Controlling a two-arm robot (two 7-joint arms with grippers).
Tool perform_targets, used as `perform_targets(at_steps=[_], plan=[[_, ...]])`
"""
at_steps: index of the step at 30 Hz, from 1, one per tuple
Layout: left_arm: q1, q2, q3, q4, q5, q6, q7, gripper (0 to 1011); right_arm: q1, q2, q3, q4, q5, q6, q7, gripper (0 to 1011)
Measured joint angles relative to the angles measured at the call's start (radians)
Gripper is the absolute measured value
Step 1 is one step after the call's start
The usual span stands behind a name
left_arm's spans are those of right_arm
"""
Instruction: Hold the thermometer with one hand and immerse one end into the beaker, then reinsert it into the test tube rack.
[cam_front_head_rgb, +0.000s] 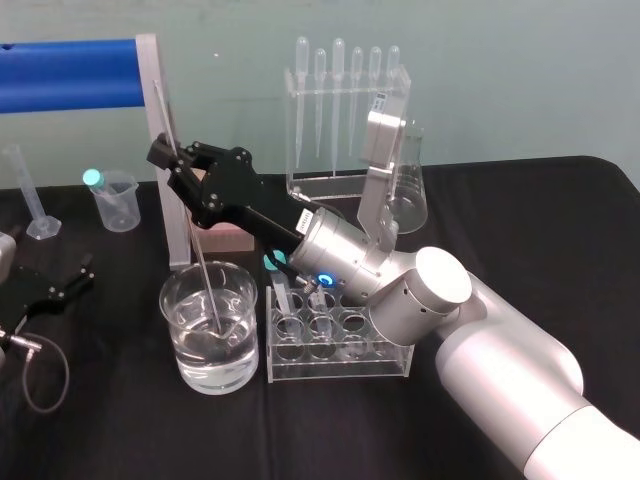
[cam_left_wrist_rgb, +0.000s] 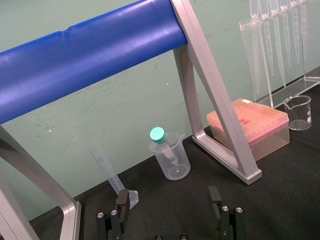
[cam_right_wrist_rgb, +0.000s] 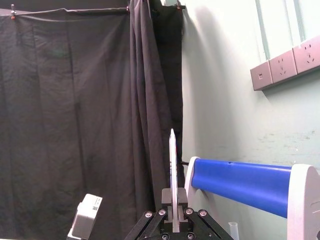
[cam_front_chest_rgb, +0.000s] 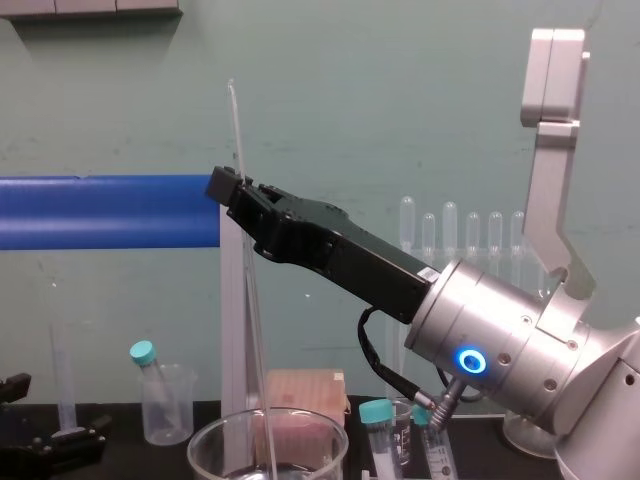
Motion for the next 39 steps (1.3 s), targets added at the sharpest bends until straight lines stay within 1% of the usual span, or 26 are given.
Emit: perform_targets(at_steps=[34,37,39], plan=[[0.000,0.000,0.000,0.000,0.000,0.000,0.000,1008,0.000,0.000,0.000,0.000,0.000,0.000,0.000,57],[0.000,0.000,0.000,0.000,0.000,0.000,0.000,1008,0.002,-0.005,0.003,0.005,0.013,-0.001,0.020,57],[0.000,0.000,0.000,0.000,0.000,0.000,0.000,1008,0.005,-0.015,0.010,0.011,0.039,-0.006,0.052,57]])
